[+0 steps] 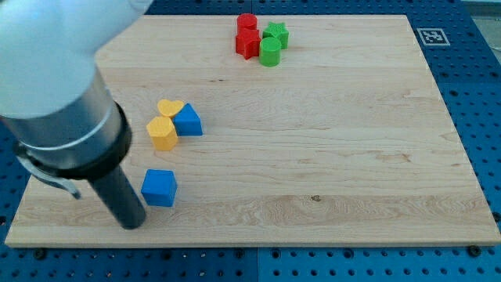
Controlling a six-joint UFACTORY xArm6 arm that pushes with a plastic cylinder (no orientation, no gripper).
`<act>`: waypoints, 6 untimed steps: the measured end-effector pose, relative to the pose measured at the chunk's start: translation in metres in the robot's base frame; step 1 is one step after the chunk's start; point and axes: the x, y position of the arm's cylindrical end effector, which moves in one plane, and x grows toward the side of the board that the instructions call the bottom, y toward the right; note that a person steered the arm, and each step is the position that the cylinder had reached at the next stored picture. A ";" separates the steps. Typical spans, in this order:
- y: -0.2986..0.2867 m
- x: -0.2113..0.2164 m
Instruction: Push the blue cube up a bit
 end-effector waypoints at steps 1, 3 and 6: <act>0.035 0.000; 0.021 0.000; 0.040 -0.042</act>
